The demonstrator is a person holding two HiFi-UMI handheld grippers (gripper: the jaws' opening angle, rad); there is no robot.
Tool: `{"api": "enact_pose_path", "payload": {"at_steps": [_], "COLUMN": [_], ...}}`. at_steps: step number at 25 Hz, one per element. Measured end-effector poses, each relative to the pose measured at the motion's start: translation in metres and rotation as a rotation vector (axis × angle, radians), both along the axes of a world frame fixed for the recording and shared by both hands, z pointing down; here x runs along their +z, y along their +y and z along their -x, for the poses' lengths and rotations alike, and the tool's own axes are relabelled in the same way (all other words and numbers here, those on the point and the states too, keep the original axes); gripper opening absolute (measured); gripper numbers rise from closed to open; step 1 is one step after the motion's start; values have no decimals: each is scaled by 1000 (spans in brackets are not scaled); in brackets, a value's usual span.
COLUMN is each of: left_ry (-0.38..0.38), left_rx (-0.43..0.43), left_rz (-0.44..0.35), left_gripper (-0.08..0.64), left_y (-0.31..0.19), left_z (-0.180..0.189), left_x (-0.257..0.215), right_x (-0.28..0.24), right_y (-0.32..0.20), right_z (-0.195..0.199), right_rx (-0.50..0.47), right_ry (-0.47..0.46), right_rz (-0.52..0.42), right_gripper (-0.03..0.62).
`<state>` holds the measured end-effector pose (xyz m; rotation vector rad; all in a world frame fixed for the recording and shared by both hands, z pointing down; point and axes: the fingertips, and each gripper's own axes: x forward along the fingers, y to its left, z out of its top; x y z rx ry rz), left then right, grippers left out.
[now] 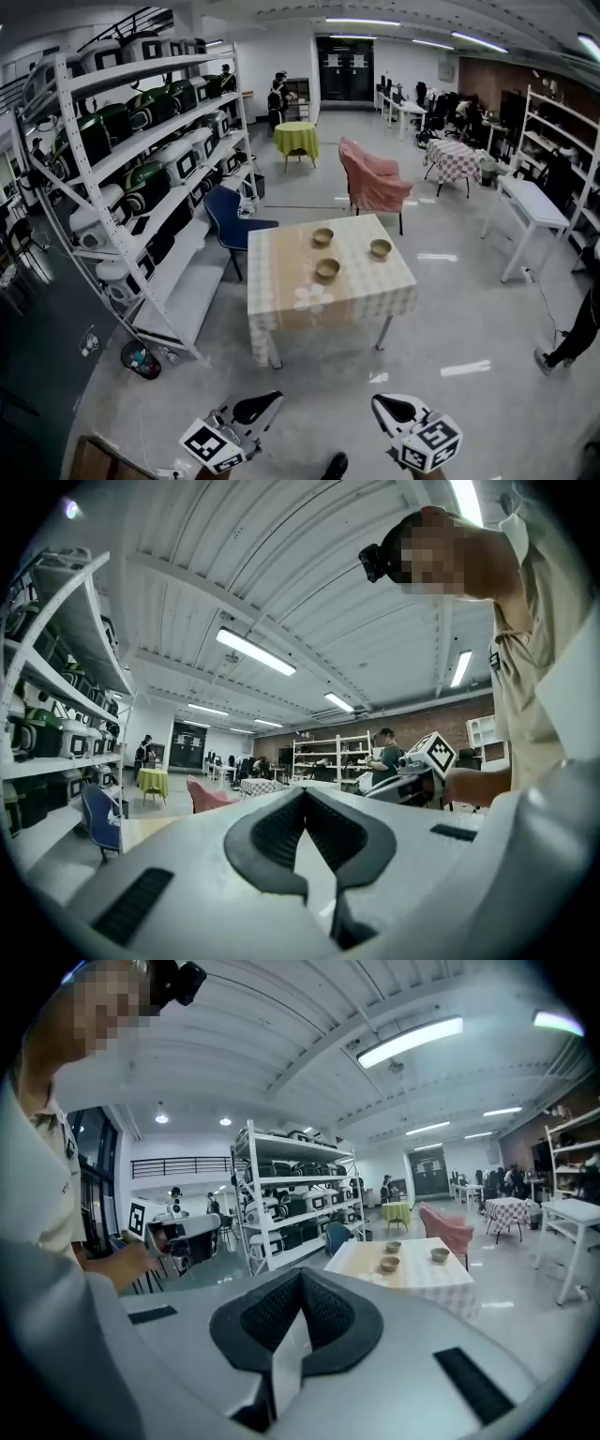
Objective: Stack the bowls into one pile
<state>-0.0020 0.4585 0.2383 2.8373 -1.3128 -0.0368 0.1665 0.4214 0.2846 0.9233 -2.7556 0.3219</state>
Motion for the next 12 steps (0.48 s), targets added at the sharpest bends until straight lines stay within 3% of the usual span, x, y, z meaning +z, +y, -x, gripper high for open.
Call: {"api": "enact_pose_path", "payload": {"at_steps": [5,12], "left_ry": [2,-24], "left_rx": [-9,-1], "left_rz": [19,17], "left_gripper": [8,8], "left_y": [-76,-142], "left_z": [-18,-37], "left_x": [0,-10], "right_x": [-19,-20], "right_y": [-77,-131], "right_z": [-10,-38], "right_rx": [-27,-13], "right_ry": [-3,-20], "right_rz": [-32,-9], "right_gripper": [5,5]}}
